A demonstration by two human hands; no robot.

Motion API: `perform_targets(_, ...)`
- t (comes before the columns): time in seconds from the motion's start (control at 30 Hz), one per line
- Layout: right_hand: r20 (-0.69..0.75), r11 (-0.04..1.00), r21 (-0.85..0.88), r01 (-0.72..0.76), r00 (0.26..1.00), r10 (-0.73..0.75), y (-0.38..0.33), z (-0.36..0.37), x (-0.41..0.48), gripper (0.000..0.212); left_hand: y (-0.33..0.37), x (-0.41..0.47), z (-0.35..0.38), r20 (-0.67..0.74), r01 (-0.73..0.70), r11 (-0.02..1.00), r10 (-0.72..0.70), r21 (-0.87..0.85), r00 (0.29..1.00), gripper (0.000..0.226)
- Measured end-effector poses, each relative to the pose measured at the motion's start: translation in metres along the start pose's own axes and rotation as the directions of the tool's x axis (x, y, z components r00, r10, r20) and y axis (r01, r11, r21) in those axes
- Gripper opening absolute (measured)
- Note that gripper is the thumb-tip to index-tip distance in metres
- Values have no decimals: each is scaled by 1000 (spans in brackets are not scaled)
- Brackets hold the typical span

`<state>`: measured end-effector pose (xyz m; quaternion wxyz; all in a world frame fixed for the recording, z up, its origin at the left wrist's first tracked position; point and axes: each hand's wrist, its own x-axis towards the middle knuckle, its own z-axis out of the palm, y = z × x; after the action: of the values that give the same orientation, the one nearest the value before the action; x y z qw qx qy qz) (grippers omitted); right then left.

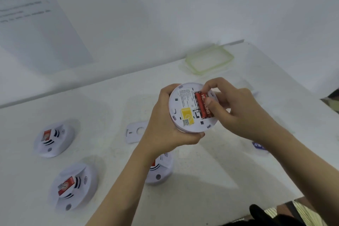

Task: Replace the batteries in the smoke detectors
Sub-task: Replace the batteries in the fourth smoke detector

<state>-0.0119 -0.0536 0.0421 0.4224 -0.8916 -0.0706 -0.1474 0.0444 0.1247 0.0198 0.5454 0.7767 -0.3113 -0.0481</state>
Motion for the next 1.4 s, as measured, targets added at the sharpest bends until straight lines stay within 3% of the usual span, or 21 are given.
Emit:
perform_targets(0.17, 51, 999, -50, 10, 999, -8, 16, -21, -2, 12, 5, 6, 25, -1, 18, 999, -18, -26, 1000, 91)
perform_targets(0.6, 180, 994, 93, -53, 983, 35, 43, -62, -14, 19, 9, 16, 74, -27, 4, 999, -5, -34, 1000, 91)
perform_targets(0.77, 16, 997, -78, 15, 1000, -14, 66, -67, -21, 39, 12, 23, 86, -11, -30, 999, 30, -20, 999, 92)
perform_targets(0.9, -161, 977, -176, 119, 976, -148, 79, -74, -31, 34, 8, 24, 99, 0, -42, 999, 42, 0, 999, 92)
perform_targets(0.97, -226, 986, -130, 106, 965, -133, 79, -77, -37, 25, 6, 24, 106, 2, -44, 999, 44, 10, 999, 93)
perform_targets(1.1, -297, 991, 124, 41, 955, -3, 78, -90, -48, 16, 3, 30, 108, -21, -44, 999, 44, 0, 999, 96)
perform_targets(1.17, -233, 986, 165, -22, 971, 61, 82, -99, -52, 16, 1, 33, 107, -29, -40, 999, 40, 6, 999, 95)
perform_targets(1.27, -6, 995, -21, -99, 995, 99, 96, -107, -59, 14, -1, 34, 108, -21, -8, 1000, 8, 0, 1000, 102)
perform_targets(1.33, 99, 978, -206, -39, 993, 60, 102, -107, -62, 13, 0, 34, 110, -4, 11, 1000, -11, -8, 1000, 108)
perform_targets(1.4, 117, 949, -313, 30, 993, 8, 104, -106, -62, 33, 1, 34, 113, 20, 18, 1000, -18, -8, 1000, 107)
